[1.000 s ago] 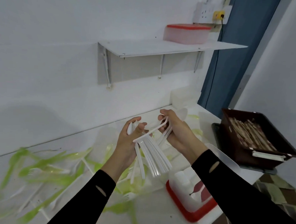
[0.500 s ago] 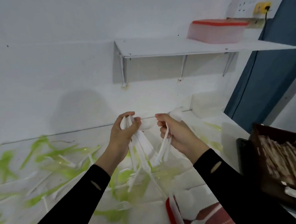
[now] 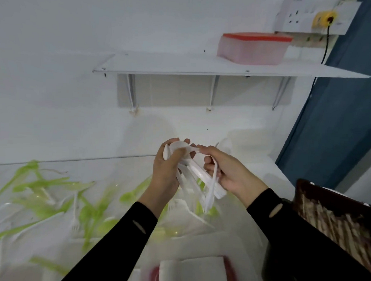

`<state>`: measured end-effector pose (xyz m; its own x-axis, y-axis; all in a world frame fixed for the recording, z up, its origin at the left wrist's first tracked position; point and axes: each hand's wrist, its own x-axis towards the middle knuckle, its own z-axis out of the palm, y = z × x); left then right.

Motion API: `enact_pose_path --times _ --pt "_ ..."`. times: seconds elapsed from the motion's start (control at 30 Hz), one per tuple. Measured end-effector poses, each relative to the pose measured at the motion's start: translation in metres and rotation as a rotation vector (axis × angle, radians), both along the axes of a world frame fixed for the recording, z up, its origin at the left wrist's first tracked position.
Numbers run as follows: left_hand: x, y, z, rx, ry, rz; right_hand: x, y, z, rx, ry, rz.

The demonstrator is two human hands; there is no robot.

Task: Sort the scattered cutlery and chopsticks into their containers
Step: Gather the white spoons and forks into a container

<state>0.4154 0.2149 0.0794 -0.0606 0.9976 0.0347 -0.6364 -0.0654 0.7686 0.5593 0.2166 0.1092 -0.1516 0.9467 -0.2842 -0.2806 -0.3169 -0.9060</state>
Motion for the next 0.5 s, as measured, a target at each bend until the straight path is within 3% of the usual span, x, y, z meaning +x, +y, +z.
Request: enact_pose_path --times 0.23,0.5 --pt "0.021 0.022 -0.016 -0.053 -0.063 0.168 0.061 0.013 -0.025 -0.097 -0.168 -0.144" --pt "0.058 0.032 -0.045 -0.205 0.155 0.013 0.092 0.026 -0.057 -0.055 -0.25 -0.009"
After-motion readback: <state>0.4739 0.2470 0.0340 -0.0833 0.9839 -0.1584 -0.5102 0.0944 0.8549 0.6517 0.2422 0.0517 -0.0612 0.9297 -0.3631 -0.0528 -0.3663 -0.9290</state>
